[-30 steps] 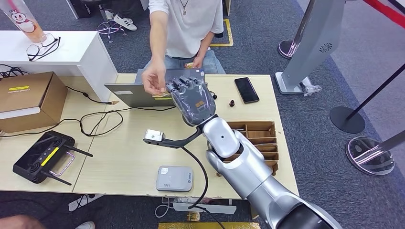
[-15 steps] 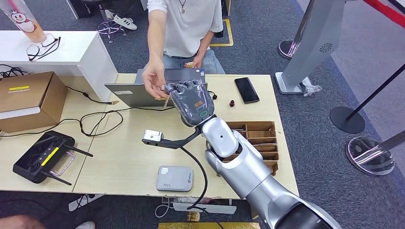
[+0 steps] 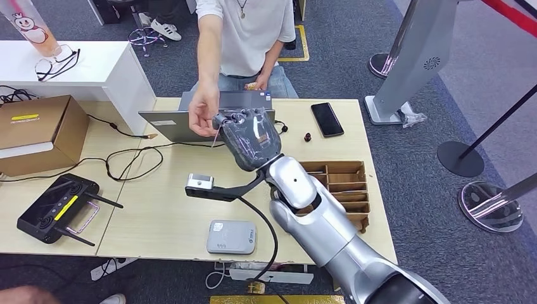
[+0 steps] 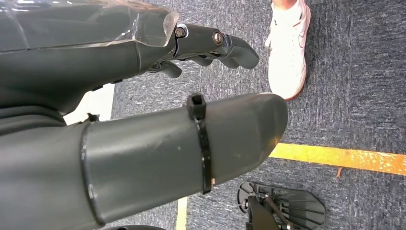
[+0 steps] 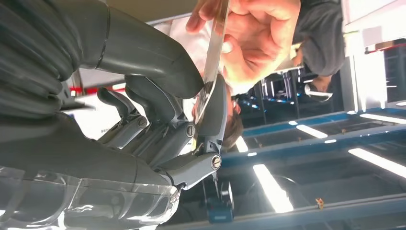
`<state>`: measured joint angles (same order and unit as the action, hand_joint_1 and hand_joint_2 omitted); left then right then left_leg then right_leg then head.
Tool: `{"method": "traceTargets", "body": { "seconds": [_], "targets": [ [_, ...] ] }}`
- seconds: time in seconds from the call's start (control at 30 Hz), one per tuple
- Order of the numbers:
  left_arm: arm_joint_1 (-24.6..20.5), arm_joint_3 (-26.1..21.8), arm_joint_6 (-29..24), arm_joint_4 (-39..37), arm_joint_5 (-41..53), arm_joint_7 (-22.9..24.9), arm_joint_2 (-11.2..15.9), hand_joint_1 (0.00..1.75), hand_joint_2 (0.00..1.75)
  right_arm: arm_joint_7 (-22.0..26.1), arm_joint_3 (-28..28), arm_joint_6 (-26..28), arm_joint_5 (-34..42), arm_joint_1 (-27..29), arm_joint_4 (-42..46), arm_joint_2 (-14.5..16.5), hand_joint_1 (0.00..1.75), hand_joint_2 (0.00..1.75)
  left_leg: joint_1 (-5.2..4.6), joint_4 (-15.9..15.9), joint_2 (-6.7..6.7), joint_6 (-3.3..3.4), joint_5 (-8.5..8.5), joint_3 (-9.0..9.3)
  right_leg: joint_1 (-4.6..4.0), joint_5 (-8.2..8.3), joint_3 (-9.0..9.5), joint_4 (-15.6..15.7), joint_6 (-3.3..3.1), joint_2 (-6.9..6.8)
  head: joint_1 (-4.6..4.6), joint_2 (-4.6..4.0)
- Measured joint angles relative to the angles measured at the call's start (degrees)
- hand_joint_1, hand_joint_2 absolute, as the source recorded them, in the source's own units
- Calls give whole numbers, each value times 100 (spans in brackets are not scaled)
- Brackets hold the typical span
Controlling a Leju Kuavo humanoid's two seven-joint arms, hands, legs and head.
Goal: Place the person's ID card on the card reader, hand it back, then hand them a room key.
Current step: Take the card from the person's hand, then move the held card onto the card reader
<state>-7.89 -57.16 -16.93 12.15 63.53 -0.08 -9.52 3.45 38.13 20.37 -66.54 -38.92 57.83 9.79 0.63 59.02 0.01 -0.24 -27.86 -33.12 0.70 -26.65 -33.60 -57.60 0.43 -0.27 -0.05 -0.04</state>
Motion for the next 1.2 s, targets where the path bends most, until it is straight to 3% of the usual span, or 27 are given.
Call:
{"method": "traceTargets", "body": {
  "seconds": [0.13,0.43,1.2],
  "targets": [
    [39,0,-14,0,-4,0,2,0,0,234,-3,-263,557,188,414,4,175,175,0,0,1,0,0,0,0,0,-1,0,0,1,1,0],
    [50,4,-11,0,-4,1,5,0,0,377,-4,-525,999,403,950,-71,175,175,0,0,1,0,0,1,0,0,-1,0,0,1,1,0],
    [73,9,-81,0,-74,10,11,0,0,731,-28,-910,2242,537,1320,-152,175,175,0,0,1,0,0,1,0,0,-1,0,0,1,1,0]
  ]
}}
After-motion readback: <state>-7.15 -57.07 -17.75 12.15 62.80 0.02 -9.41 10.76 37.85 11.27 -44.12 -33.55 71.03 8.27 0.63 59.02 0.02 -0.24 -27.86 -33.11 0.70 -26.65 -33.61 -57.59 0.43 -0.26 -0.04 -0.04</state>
